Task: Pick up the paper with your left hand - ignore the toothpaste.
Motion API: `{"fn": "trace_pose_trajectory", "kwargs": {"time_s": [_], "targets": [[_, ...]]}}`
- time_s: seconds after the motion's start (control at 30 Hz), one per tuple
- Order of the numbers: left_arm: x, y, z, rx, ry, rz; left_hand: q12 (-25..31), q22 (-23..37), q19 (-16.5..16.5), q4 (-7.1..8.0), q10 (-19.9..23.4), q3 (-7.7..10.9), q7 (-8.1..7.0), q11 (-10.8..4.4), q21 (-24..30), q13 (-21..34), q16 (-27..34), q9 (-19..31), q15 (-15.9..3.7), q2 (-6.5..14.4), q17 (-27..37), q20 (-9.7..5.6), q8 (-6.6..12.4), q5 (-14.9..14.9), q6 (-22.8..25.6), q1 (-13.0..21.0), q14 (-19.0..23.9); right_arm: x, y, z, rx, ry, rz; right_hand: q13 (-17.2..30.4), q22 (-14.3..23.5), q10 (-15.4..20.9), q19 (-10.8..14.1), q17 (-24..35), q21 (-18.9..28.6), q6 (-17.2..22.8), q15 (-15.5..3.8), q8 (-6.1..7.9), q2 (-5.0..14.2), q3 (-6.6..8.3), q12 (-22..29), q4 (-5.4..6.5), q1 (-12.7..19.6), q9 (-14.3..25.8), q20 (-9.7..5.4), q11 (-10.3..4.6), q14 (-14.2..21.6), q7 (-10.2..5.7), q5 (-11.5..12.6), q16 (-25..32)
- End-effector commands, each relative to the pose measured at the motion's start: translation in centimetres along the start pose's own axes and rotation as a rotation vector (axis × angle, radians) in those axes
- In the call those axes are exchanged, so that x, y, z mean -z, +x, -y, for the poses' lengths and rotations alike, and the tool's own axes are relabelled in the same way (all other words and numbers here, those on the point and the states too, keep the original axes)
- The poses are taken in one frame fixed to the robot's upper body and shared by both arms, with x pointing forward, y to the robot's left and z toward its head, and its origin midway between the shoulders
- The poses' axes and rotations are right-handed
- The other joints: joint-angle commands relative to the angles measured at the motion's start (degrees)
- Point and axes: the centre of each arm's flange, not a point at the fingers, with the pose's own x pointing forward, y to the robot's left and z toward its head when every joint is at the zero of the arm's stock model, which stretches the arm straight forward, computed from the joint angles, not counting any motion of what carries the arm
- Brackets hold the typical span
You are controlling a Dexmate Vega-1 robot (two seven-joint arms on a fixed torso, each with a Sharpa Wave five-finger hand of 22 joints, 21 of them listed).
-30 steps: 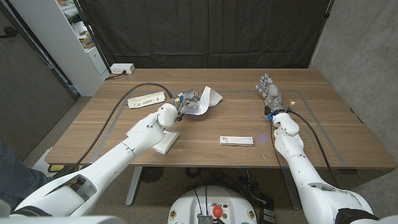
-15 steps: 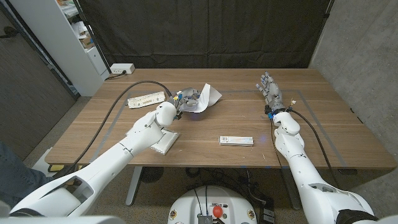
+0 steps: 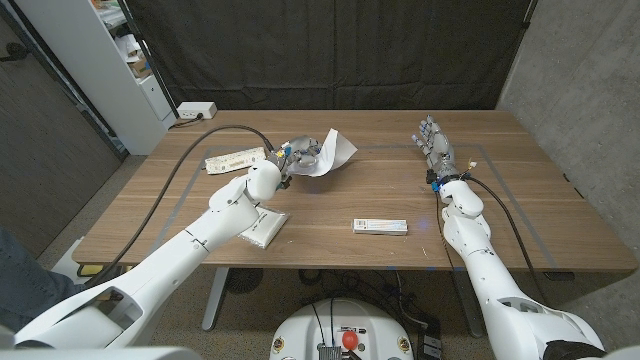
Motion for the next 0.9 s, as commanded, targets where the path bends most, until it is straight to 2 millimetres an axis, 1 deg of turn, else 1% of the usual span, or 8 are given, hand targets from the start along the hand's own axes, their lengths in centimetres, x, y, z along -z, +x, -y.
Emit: {"fn": "trace_pose_trajectory", "kwargs": {"time_s": [0.03, 0.5, 0.7, 0.8, 0.9], "targets": [[-1.0, -0.8, -1.5, -0.021, 0.012, 0.019, 0.46, -0.04, -0.15, -0.17, 0.97, 0.37, 0.10, 0.01, 0.50, 0.21, 0.06, 0.14, 0.03, -0.12, 0.42, -0.14, -0.10, 0.23, 1.03, -0.12, 0.75, 0.1, 0.0, -0.1, -0.005, 0.002, -0.005, 0.21, 0.15, 0.41, 0.39, 0.02, 0.23, 0.17, 0.13, -0.18, 0.22, -0.08, -0.27, -0.06, -0.26, 0.21, 0.10, 0.23, 0.42, 0.13, 0.36, 0.28], [-1.9, -1.2, -2.8, -0.041, 0.029, 0.037, 0.57, -0.09, -0.34, -0.22, 1.53, 0.42, 0.10, -0.08, 1.09, 0.46, -0.23, 0.17, -0.04, -0.13, 0.84, -0.22, -0.05, 0.19, 1.57, -0.21, 0.83, 0.1, -0.3, -0.3, -0.006, 0.001, -0.006, 0.22, 0.15, 0.50, 0.40, 0.01, 0.23, 0.16, 0.16, -0.19, 0.23, -0.06, -0.24, -0.09, -0.20, 0.20, 0.06, 0.22, 0.44, 0.17, 0.35, 0.28], [-2.4, -1.5, -3.3, -0.051, 0.039, 0.046, 0.49, -0.11, -0.39, -0.23, 1.45, 0.43, 0.07, -0.23, 1.33, 0.56, -0.30, 0.18, -0.07, -0.13, 1.02, -0.13, -0.06, 0.16, 1.71, -0.26, 0.93, -0.1, -0.7, -0.2, -0.002, -0.002, -0.001, 0.22, 0.15, 0.51, 0.39, 0.01, 0.23, 0.15, 0.17, -0.20, 0.23, -0.07, -0.24, -0.09, -0.21, 0.20, 0.03, 0.25, 0.44, 0.18, 0.34, 0.28], [-2.6, -1.6, -3.5, -0.052, 0.045, 0.051, 0.47, -0.12, -0.44, -0.21, 1.47, 0.44, 0.08, -0.01, 1.44, 0.60, -0.37, 0.18, -0.05, -0.12, 1.10, -0.10, -0.07, 0.16, 1.76, -0.31, 0.93, -0.1, -1.0, -0.2, 0.000, -0.002, -0.001, 0.22, 0.15, 0.53, 0.40, 0.01, 0.24, 0.19, 0.14, -0.18, 0.21, -0.07, -0.23, -0.10, -0.21, 0.20, 0.09, 0.28, 0.48, 0.18, 0.33, 0.30], [-2.8, -1.8, -3.6, -0.051, 0.054, 0.052, 0.45, -0.13, -0.55, -0.22, 1.49, 0.47, 0.13, -0.29, 1.52, 0.65, -0.43, 0.19, -0.05, -0.09, 1.17, -0.10, -0.10, 0.15, 1.76, -0.32, 0.95, -0.1, -1.2, -0.1, 0.002, 0.001, 0.002, 0.22, 0.15, 0.50, 0.40, 0.01, 0.24, 0.20, 0.14, -0.18, 0.21, -0.07, -0.24, -0.10, -0.20, 0.20, 0.08, 0.20, 0.47, 0.16, 0.33, 0.29]]}}
